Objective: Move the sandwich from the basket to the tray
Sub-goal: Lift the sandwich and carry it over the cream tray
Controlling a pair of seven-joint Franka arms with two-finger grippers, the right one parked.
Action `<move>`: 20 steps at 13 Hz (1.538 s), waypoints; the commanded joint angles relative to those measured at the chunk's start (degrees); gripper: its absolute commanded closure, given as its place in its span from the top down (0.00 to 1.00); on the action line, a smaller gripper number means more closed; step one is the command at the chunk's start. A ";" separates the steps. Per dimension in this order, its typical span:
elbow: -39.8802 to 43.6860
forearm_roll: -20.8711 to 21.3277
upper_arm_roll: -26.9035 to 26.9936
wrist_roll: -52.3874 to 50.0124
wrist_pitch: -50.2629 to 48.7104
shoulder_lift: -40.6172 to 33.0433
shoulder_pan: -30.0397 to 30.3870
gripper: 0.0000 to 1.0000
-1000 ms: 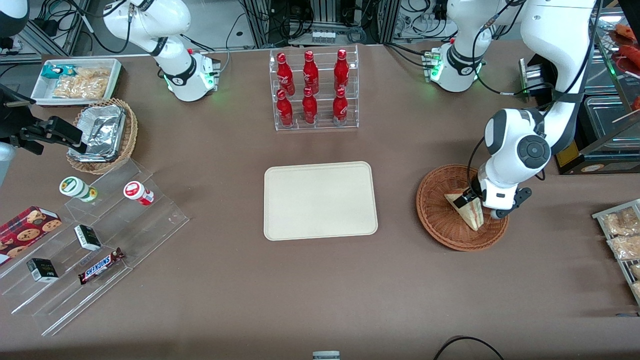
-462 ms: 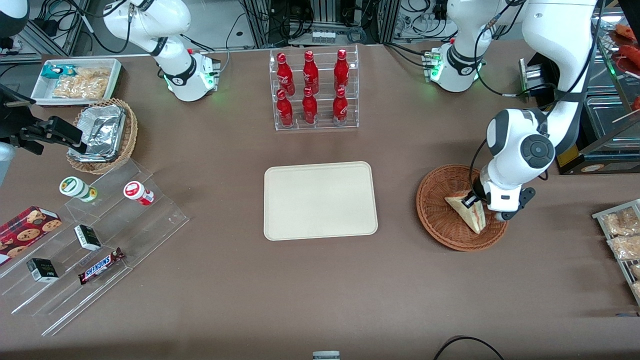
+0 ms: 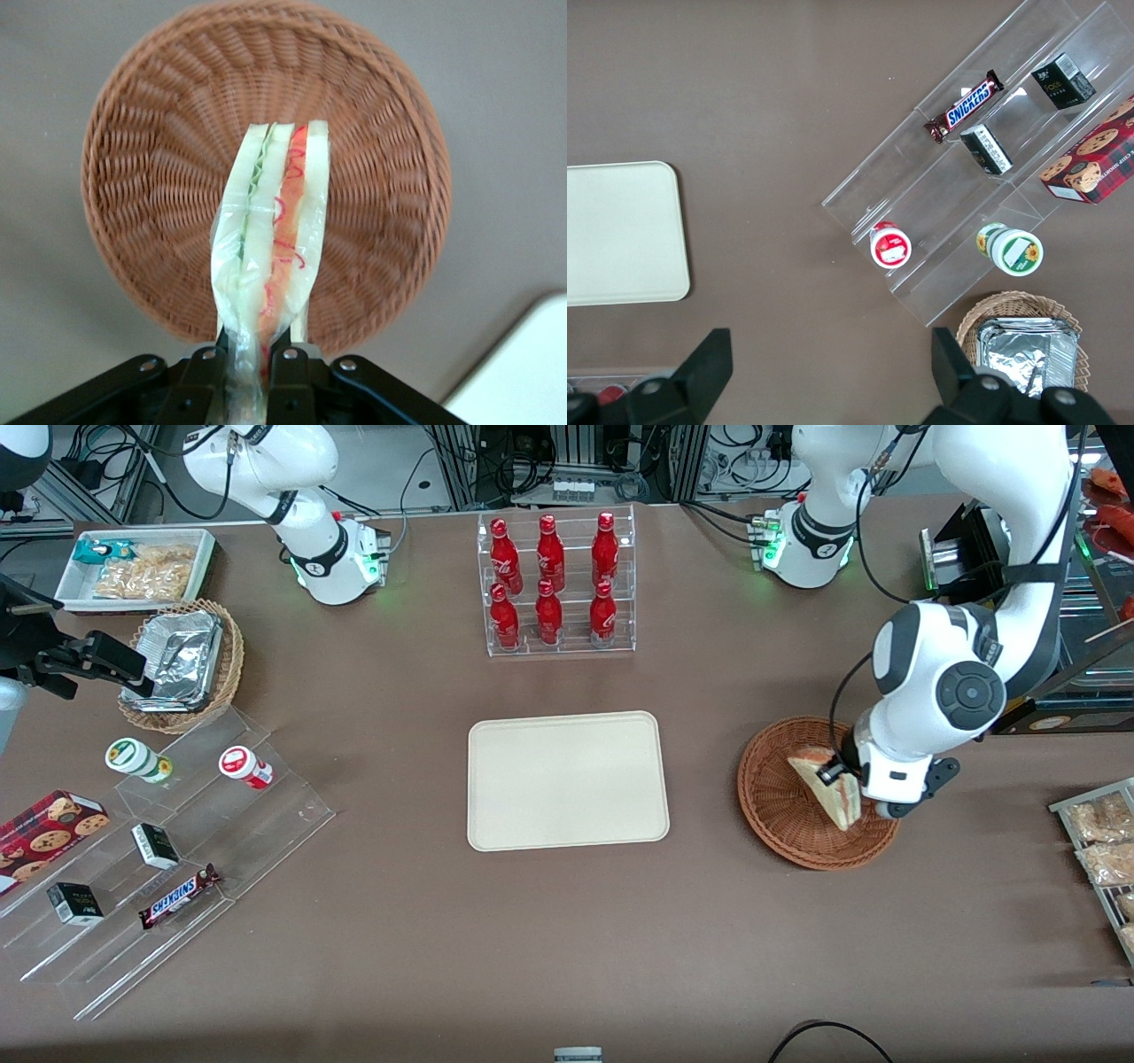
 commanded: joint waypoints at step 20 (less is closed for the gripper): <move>28.51 -1.62 -2.19 -8.14 6.94 27.03 -30.66 0.08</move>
